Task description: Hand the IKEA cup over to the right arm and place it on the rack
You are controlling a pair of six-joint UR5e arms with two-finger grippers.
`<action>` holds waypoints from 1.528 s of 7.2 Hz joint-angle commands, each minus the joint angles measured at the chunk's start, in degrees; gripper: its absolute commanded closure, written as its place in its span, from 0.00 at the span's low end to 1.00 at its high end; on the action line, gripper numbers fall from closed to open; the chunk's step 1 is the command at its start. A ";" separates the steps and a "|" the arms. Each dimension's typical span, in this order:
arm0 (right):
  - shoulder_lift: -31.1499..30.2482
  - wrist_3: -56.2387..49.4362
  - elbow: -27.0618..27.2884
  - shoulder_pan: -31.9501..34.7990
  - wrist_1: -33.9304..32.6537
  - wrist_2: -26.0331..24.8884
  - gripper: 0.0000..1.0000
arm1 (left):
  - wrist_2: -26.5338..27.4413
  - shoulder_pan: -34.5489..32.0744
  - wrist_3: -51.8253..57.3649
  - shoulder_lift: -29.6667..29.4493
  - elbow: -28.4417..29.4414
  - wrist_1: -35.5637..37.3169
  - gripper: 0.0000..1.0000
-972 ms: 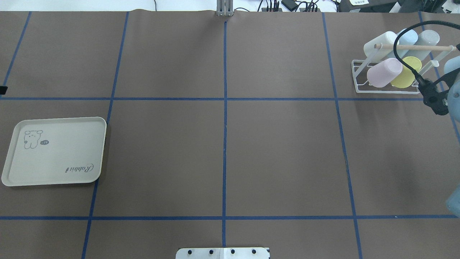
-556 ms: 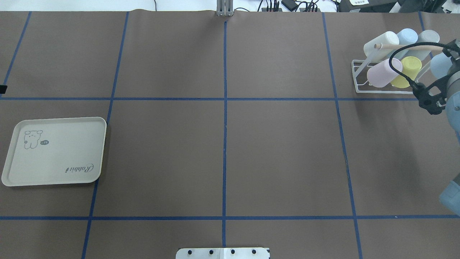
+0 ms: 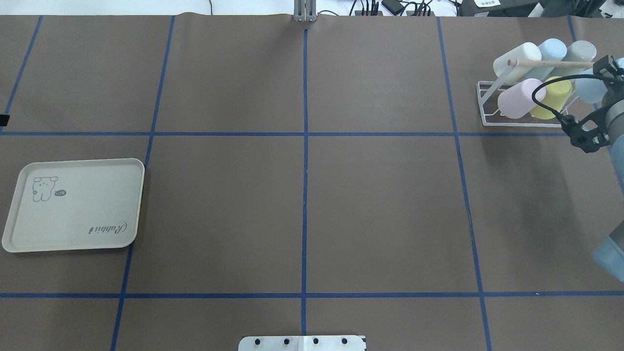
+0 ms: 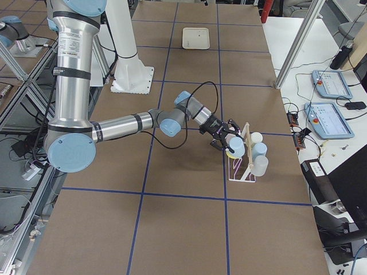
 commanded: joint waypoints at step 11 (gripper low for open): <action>4.31 -4.24 -6.51 0.32 0.57 0.20 0.07 | 0.00 0.09 0.05 -0.10 0.35 -0.07 0.00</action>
